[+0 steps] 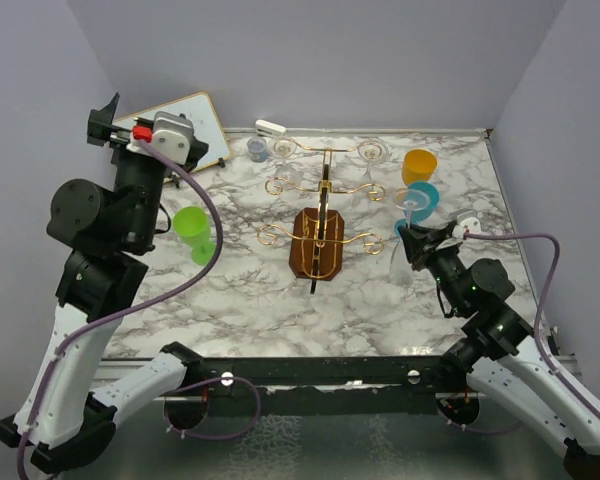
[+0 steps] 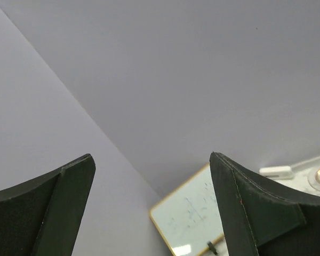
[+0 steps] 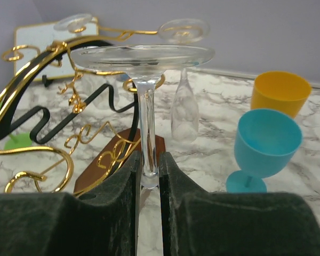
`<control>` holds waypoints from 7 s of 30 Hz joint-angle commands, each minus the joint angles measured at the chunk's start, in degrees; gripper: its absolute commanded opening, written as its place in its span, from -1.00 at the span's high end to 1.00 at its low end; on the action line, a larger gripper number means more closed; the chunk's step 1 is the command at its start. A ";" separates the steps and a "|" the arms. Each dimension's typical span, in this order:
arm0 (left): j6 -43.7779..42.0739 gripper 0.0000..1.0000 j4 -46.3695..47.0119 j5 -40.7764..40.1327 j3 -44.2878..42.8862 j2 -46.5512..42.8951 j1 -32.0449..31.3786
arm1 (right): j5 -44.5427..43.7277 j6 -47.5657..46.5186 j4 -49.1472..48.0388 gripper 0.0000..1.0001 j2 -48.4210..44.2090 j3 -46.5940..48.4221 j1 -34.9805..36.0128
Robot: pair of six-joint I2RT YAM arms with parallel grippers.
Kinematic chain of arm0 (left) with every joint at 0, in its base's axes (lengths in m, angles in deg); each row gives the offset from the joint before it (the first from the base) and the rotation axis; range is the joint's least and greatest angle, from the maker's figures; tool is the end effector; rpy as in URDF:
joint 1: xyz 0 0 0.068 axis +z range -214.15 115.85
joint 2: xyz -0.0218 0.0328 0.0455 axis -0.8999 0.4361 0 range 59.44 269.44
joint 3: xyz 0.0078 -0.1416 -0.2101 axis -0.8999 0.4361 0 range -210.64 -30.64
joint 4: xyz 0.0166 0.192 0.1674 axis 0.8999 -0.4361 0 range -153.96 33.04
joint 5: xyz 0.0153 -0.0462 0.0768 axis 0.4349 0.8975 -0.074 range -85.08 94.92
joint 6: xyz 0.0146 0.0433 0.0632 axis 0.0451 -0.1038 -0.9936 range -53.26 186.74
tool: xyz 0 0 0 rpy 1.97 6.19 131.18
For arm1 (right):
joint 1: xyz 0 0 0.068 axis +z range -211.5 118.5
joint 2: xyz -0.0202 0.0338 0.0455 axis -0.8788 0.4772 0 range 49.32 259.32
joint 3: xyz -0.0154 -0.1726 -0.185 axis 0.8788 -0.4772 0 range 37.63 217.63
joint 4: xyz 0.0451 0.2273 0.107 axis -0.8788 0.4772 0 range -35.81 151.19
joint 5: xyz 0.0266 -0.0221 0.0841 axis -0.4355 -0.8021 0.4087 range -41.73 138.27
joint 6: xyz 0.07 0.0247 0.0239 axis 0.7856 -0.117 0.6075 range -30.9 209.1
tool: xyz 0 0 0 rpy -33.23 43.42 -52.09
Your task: Place the wine glass upside down on the wine glass rack
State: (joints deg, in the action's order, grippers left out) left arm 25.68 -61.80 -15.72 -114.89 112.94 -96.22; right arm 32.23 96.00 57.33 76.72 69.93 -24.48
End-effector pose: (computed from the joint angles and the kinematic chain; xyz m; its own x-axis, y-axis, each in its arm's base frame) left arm 0.1580 -0.0713 0.5426 0.4291 0.4566 -0.7794 -0.0712 0.8772 0.4748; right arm 0.1499 0.0899 0.3101 -0.0186 0.1305 -0.9913 -0.3586 0.9246 0.1284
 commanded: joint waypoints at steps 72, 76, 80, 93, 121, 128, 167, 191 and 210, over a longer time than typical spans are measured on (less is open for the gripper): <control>36.65 -0.78 -48.20 56.28 -3.02 13.48 44.83 | 31.10 -1.79 -61.19 0.98 37.85 -14.21 -10.47; 36.73 -0.78 -48.21 56.33 -2.41 13.05 45.00 | 29.70 -0.93 -60.46 0.88 39.17 -13.43 -10.52; 36.50 -0.78 -48.42 56.24 -2.17 12.61 45.10 | 27.69 -0.06 -60.88 0.45 39.28 -13.74 -10.47; 36.24 -0.78 -48.83 56.15 -1.40 11.92 45.17 | 18.52 -0.24 -48.84 0.05 27.39 -15.76 -10.48; 33.63 -0.98 -56.62 60.06 -11.97 19.56 45.22 | 11.73 18.14 16.71 -0.79 32.41 18.85 -40.03; 33.87 -0.98 -55.95 59.84 -13.82 21.21 45.21 | 15.38 17.71 11.58 -0.47 37.80 18.70 -40.97; 38.16 -0.98 -58.64 65.13 -28.41 25.95 45.21 | 0.64 12.45 12.27 0.98 21.01 27.71 -40.88; 103.37 -0.98 12.10 72.04 -12.07 27.29 19.38 | 26.91 15.74 -8.26 0.98 28.80 50.43 -40.62; 99.43 -0.98 -9.12 51.97 -19.99 28.09 21.62 | -3.92 -65.89 -74.96 0.98 61.38 50.71 7.42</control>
State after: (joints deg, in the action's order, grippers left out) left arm 127.52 -61.08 44.58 -130.00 141.75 -74.74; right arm 38.14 56.52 8.28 137.11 124.81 -22.32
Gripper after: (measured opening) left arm 0.991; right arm 0.046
